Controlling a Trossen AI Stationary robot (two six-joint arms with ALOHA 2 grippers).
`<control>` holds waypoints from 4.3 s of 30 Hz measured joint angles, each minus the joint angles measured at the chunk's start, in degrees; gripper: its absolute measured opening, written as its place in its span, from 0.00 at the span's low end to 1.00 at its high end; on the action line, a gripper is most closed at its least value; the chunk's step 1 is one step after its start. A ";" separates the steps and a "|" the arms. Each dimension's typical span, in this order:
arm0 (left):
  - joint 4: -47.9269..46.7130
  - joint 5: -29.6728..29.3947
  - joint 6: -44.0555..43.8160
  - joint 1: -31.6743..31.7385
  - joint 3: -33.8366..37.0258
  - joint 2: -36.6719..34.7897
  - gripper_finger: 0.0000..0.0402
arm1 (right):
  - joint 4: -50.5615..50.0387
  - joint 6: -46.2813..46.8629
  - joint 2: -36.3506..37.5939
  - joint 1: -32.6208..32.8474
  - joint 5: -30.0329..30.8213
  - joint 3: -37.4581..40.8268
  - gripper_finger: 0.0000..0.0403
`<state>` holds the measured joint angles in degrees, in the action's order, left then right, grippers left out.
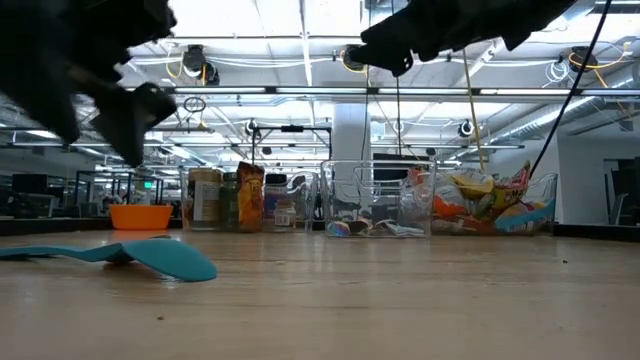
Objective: Pick & Place Food Item
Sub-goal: Put the blue spoon into the center transparent bin
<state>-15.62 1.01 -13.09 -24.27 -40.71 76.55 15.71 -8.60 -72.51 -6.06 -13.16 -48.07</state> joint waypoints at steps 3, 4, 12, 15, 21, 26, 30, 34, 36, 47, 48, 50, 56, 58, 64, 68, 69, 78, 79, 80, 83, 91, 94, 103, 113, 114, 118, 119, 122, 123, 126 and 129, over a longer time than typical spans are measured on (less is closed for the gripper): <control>1.77 -1.05 -2.13 -3.33 0.00 4.51 0.64 | -0.04 0.60 -0.02 2.35 2.79 0.00 0.62; 2.39 -1.17 -2.73 -4.17 0.00 6.10 0.63 | 0.01 0.74 -0.02 3.03 3.83 0.00 0.62; 4.15 -2.39 -4.25 -7.39 -0.22 15.65 0.63 | 1.45 0.72 -0.02 6.52 5.95 0.00 0.62; 4.29 -3.63 -5.61 -7.33 -0.39 17.52 0.63 | 2.14 0.70 -0.04 6.99 6.00 0.00 0.62; 3.96 -4.50 -6.15 -7.12 -0.30 17.82 0.48 | 2.62 0.66 -0.07 6.94 6.07 0.00 0.62; 3.79 -4.64 -6.57 -6.99 -0.22 17.62 0.22 | 2.60 0.63 -0.07 6.94 5.96 0.00 0.62; 3.78 -1.35 -6.25 -5.86 -0.22 17.64 0.06 | 2.42 0.79 -0.07 6.93 5.94 -0.02 0.62; 3.82 -0.36 -8.24 -5.35 -0.07 16.64 0.08 | 2.43 2.58 -0.07 6.92 5.90 -0.04 0.62; 3.82 -1.10 -8.05 -5.76 0.02 15.32 0.09 | 2.31 3.54 -0.07 6.92 5.82 -0.04 0.62; 8.64 -12.39 -0.12 -8.12 0.13 3.07 0.06 | -0.96 14.49 -0.04 6.92 -0.95 -0.07 0.62; 9.82 -15.22 1.61 -8.09 0.10 2.37 0.06 | -0.92 14.88 -0.04 7.03 -2.39 -0.07 0.62; 11.51 -21.99 5.68 -8.02 0.04 1.08 0.07 | -0.88 15.04 -0.04 7.55 -3.70 -0.07 0.62; 22.91 -44.19 22.81 -5.76 0.01 0.57 0.07 | -1.08 14.84 -0.04 8.72 -3.46 -0.07 0.62; 27.67 -49.20 28.43 -4.23 0.00 0.53 0.07 | -1.73 15.08 -0.04 8.81 -3.38 -0.07 0.62; 42.98 -52.30 41.95 0.88 0.00 0.51 0.08 | 0.76 14.98 -0.02 8.78 2.86 2.30 0.62; 46.15 -48.47 45.99 4.95 -0.02 0.52 0.08 | 5.66 12.92 -0.02 8.52 10.69 3.98 0.62; 46.19 -47.99 45.99 6.02 -0.02 0.52 0.08 | 7.74 12.27 -0.02 8.49 12.67 4.57 0.62; 47.84 -48.24 51.08 10.78 -0.02 4.56 0.09 | 34.75 9.84 -4.56 8.50 20.73 10.00 0.62; 49.10 -49.17 52.32 10.75 -0.02 5.35 0.09 | 37.33 9.89 -5.63 8.49 20.69 10.05 0.62; 50.68 -50.15 53.56 10.75 -0.03 6.20 0.09 | 39.30 9.97 -6.66 8.50 20.68 10.10 0.62; 53.66 -53.02 56.53 10.67 -0.07 7.98 0.09 | 44.12 10.03 -10.04 8.52 20.65 10.21 0.62; 53.60 -53.65 56.51 10.33 -0.09 9.16 0.09 | 53.15 12.51 -15.15 7.92 20.76 10.21 0.61; 53.64 -53.70 56.46 10.30 -0.09 9.16 0.09 | 53.32 13.51 -15.08 7.90 20.85 10.21 0.54; 53.62 -53.98 55.13 10.28 -0.09 9.16 0.09 | 52.59 15.25 -15.08 7.90 20.54 10.21 0.10; 52.92 -52.04 42.09 10.32 -0.09 9.16 0.18 | 52.40 14.74 -15.02 7.88 18.90 10.21 0.01; 52.92 -52.03 40.74 10.25 -0.09 9.16 0.21 | 52.28 14.78 -15.04 7.88 18.87 10.21 0.01; 50.91 -47.22 33.33 9.99 -0.09 9.10 0.38 | 51.78 14.64 -15.06 7.53 18.69 10.21 0.01; 49.26 -44.03 31.52 10.08 -0.09 8.65 0.42 | 51.54 14.69 -15.06 7.47 18.55 10.21 0.01; 42.49 -32.31 25.81 10.95 -1.50 7.43 0.52 | 51.01 14.21 -15.08 7.26 17.49 10.21 0.01; 40.08 -29.22 23.92 11.08 -2.21 7.07 0.55 | 51.05 13.41 -15.07 7.19 17.42 10.21 0.01; 34.36 -26.60 20.47 10.95 -4.00 5.72 0.60 | 50.63 10.41 -14.77 6.73 16.95 10.21 0.00; 30.84 -26.79 18.17 10.86 -4.70 3.36 0.63 | 47.37 9.33 -12.89 5.41 17.07 10.09 0.00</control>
<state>15.22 -25.79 5.08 -13.41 -45.41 79.91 63.08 0.73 -85.40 -0.65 3.91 -37.99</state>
